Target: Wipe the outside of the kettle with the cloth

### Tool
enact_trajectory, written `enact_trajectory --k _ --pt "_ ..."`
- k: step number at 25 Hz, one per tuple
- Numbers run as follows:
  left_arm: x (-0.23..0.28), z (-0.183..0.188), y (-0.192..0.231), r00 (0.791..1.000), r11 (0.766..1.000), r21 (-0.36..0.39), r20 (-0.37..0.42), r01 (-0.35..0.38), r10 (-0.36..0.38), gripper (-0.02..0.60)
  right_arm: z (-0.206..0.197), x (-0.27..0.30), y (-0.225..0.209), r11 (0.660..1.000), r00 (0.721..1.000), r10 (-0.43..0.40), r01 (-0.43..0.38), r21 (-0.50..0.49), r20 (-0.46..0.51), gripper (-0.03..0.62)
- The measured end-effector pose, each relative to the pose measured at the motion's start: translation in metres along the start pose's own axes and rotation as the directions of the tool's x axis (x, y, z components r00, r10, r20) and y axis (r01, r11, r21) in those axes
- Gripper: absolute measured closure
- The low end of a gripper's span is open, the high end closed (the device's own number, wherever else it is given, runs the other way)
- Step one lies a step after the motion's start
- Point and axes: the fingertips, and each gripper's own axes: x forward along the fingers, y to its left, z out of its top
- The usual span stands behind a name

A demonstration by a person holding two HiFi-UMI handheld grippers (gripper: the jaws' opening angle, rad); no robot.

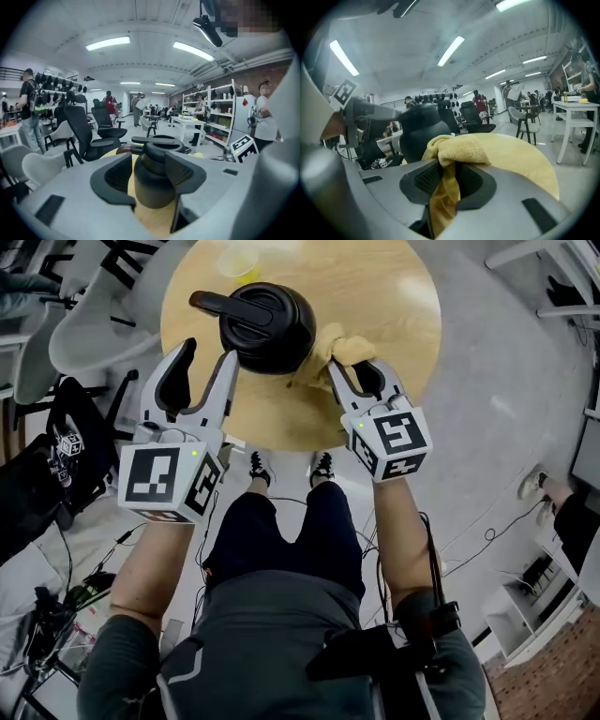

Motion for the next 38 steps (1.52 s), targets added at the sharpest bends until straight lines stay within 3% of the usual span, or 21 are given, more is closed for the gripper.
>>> enact_trajectory --k 2,3,7,10,15,19,23,28,33,38 --pt "0.0 0.006 -0.012 0.999 0.999 -0.035 0.004 -0.032 0.033 0.338 0.03 -0.007 -0.002 1.0 0.998 0.027 -0.027 -0.008 0.062 0.494" --pt "0.001 0.009 -0.019 0.999 0.998 -0.044 0.007 -0.038 0.039 0.242 0.046 -0.008 -0.002 0.999 0.995 0.047 -0.045 -0.019 0.091 0.494" --pt "0.012 0.021 -0.046 0.997 0.996 -0.055 0.014 -0.072 0.073 0.201 0.085 -0.003 0.001 0.985 0.983 0.137 -0.123 -0.117 0.123 0.494" --pt "0.03 0.028 -0.052 0.989 0.987 -0.073 -0.001 -0.146 0.146 0.158 0.087 0.01 0.001 0.971 0.979 0.18 -0.163 -0.173 0.091 0.494" --pt "0.051 0.016 -0.042 0.957 0.949 -0.127 -0.086 -0.287 0.278 0.1 0.078 0.018 -0.003 0.963 0.975 0.198 -0.175 -0.205 0.098 0.497" --pt "0.057 0.017 -0.039 0.94 0.938 -0.083 -0.083 -0.337 0.33 0.1 0.043 0.026 -0.014 0.97 0.985 0.17 -0.16 -0.185 0.038 0.499" --pt "0.061 0.017 -0.036 0.941 0.938 -0.087 -0.072 -0.335 0.329 0.098 -0.013 0.044 -0.022 0.974 0.984 0.164 -0.173 -0.148 -0.07 0.499" --pt "0.064 0.017 -0.036 0.941 0.944 -0.07 -0.126 -0.323 0.313 0.092 -0.049 0.055 -0.027 0.977 0.98 0.142 -0.161 -0.143 -0.138 0.5" --pt "0.063 0.013 -0.027 0.955 0.956 -0.063 -0.108 -0.285 0.278 0.092 -0.049 0.058 -0.022 0.978 0.978 0.142 -0.162 -0.131 -0.152 0.499" --pt "0.06 0.014 -0.03 0.973 0.976 -0.049 -0.104 -0.212 0.206 0.092 -0.009 0.039 -0.028 0.986 0.989 0.134 -0.14 -0.094 -0.065 0.499"
